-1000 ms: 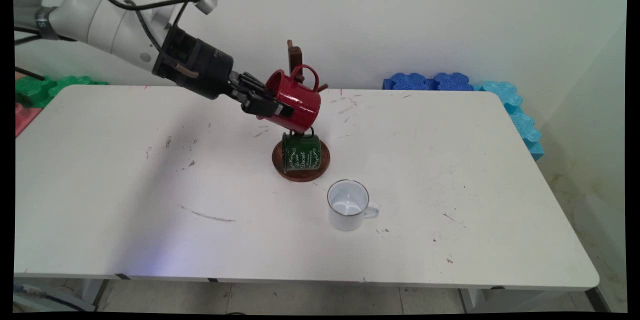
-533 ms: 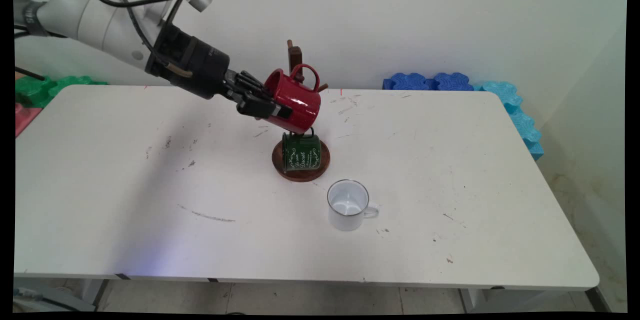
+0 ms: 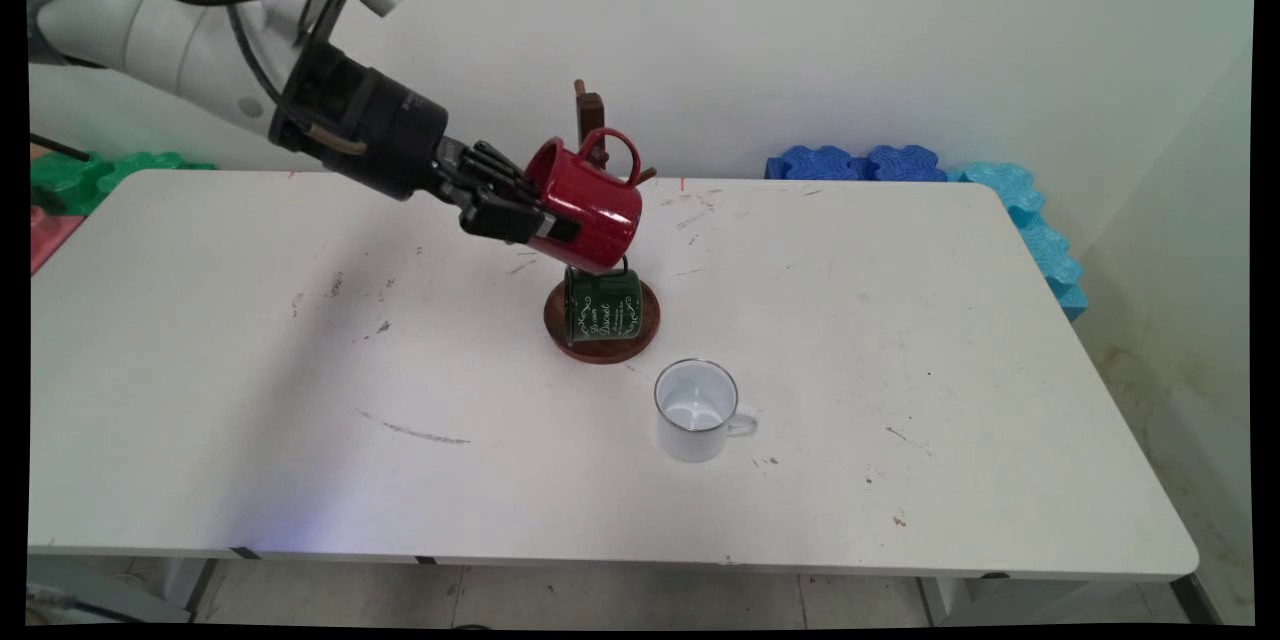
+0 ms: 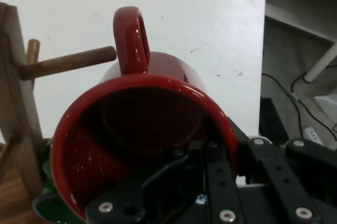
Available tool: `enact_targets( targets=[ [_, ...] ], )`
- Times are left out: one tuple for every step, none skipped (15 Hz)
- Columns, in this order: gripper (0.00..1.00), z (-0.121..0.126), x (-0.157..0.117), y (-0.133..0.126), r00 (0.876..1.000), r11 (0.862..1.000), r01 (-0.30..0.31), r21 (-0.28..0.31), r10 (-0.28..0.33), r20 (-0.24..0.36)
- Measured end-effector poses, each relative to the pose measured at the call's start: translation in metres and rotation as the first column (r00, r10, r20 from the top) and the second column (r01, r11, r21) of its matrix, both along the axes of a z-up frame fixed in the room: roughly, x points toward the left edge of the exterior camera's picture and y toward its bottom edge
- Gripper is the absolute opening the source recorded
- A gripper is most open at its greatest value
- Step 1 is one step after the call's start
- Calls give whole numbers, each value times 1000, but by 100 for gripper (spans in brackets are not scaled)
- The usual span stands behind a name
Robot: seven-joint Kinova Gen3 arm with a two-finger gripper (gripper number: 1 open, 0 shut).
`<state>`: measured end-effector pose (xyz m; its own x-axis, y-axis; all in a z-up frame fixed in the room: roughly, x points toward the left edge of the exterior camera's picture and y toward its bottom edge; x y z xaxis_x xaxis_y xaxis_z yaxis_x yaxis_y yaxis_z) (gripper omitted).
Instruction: Place the picked object on the table
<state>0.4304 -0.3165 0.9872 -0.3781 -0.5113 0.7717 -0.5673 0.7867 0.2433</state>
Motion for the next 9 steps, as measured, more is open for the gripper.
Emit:
enact_targets(
  targets=[
    [0,1,0,2,1000,1000,5,0,-5,0],
    [0,2,0,4,1000,1000,7,0,-7,1],
    [0,3,0,6,1000,1000,12,0,-12,1],
    [0,4,1,8,1000,1000,17,-1,-17,3],
    [0,5,2,11,1000,1000,22,-1,-22,5],
    [0,6,3,13,1000,1000,26,-2,-26,9],
    [0,7,5,15,999,1000,30,-4,-30,15],
    [0,8,8,17,999,999,34,-6,-34,23],
    [0,8,11,19,999,999,38,-9,-37,32]
  ],
)
